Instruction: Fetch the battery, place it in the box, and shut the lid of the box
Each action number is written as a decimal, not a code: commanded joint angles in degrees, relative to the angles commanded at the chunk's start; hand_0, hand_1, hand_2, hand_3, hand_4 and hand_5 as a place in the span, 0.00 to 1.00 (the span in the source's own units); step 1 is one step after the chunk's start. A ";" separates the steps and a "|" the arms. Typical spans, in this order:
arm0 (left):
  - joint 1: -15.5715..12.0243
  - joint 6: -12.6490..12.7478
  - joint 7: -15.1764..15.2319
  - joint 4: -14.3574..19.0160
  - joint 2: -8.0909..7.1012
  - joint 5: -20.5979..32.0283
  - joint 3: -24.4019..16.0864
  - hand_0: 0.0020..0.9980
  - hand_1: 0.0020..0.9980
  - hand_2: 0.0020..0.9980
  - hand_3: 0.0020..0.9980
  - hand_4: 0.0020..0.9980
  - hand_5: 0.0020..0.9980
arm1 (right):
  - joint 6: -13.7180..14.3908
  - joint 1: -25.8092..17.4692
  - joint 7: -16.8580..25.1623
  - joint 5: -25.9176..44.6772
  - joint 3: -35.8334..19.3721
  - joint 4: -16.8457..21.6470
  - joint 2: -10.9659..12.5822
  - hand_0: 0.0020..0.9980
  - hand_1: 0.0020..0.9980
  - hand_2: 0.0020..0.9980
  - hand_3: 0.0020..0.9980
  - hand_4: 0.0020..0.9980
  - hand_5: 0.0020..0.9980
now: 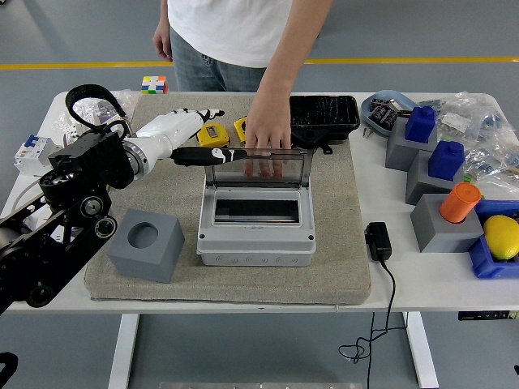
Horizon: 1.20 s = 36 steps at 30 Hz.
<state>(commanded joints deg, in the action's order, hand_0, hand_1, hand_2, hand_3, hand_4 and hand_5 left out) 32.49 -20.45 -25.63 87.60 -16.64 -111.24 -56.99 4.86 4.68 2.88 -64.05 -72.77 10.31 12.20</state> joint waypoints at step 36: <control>0.07 0.46 4.25 7.09 -3.29 12.01 4.11 0.82 0.81 0.77 0.80 1.00 1.00 | 0.15 0.13 -0.03 -0.09 -0.39 0.00 0.43 0.85 0.84 0.81 0.84 1.00 1.00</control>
<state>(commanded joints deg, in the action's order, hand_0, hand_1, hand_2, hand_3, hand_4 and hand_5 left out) 32.56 -19.99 -21.39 94.69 -19.93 -99.23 -52.88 5.01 4.81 2.86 -64.14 -73.16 10.31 12.63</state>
